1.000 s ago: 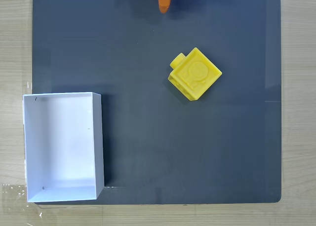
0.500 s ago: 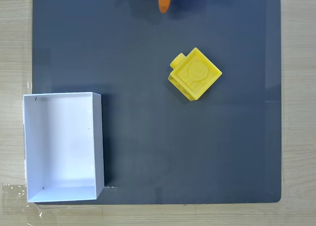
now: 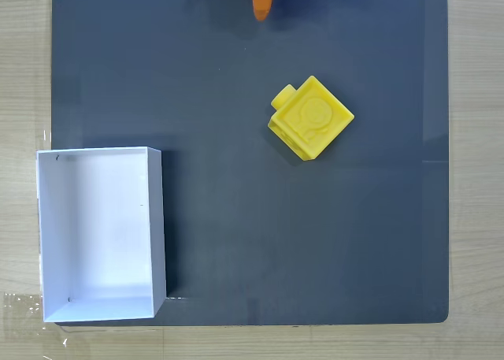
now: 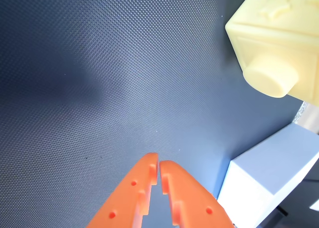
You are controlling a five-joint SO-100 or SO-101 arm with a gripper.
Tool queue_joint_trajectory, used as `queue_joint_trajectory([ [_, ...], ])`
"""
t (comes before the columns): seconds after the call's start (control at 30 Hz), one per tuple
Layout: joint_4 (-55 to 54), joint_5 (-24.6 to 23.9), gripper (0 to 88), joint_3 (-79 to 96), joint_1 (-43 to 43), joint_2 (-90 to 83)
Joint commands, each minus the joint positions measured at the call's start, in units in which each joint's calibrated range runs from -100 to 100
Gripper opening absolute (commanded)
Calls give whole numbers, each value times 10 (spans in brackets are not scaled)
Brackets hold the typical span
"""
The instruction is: Grasp a yellow block and put it in the box
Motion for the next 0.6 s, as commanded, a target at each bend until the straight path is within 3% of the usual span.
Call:
queue_joint_trajectory([
  [0.0,2,2,10,1,5,-1],
  [0.57,2,5,10,2,4,-1],
])
